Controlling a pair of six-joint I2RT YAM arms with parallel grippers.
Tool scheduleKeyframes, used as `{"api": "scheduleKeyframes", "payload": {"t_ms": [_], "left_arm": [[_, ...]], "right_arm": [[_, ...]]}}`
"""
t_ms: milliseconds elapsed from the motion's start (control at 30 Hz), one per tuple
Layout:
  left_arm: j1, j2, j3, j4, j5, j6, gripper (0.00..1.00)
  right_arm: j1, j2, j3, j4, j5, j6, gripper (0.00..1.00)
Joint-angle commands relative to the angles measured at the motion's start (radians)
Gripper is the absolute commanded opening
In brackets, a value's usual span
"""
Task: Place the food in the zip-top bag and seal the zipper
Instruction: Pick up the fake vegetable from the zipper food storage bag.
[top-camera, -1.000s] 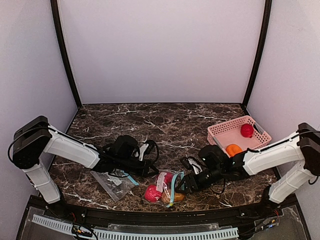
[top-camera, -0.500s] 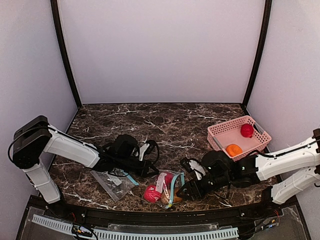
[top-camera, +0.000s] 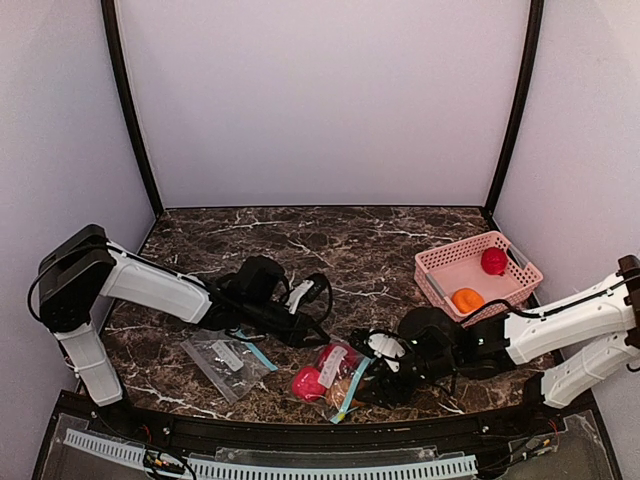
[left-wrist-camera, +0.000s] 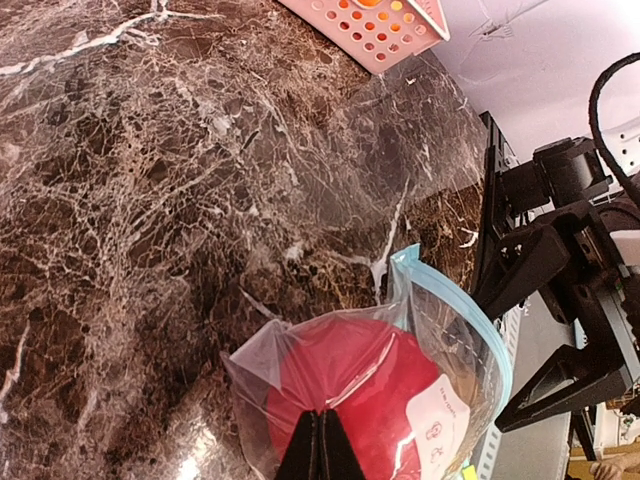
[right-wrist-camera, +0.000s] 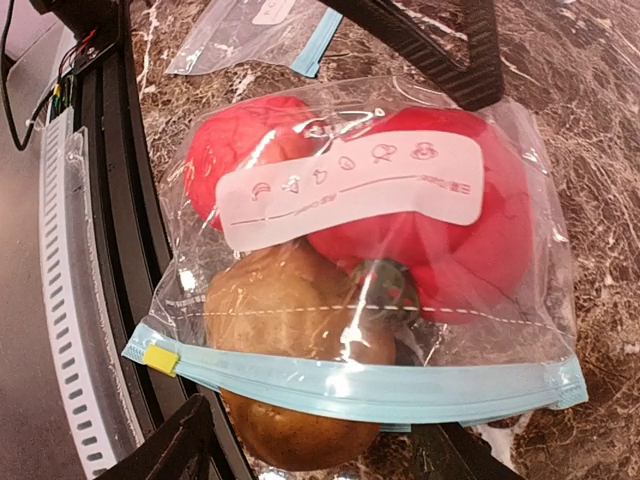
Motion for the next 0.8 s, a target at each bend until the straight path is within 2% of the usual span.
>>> {"api": "scheduleKeyframes", "payload": {"t_ms": [0,433,767], "left_arm": [[0.006,0.021,0.032,-0.048,0.038,0.039,0.01],[0.011,0.030,0.050,-0.083,0.038,0.058,0.01],[0.012,0.039,0.059,-0.083,0.053,0.058,0.01]], "right_arm": [[0.023,0.039,0.001,0.051,-0.019,-0.081,0.66],[0.094,0.145,0.036,0.077,0.144,-0.116,0.69],[0.094,0.184,0.067,0.113,0.134,-0.120,0.71]]}}
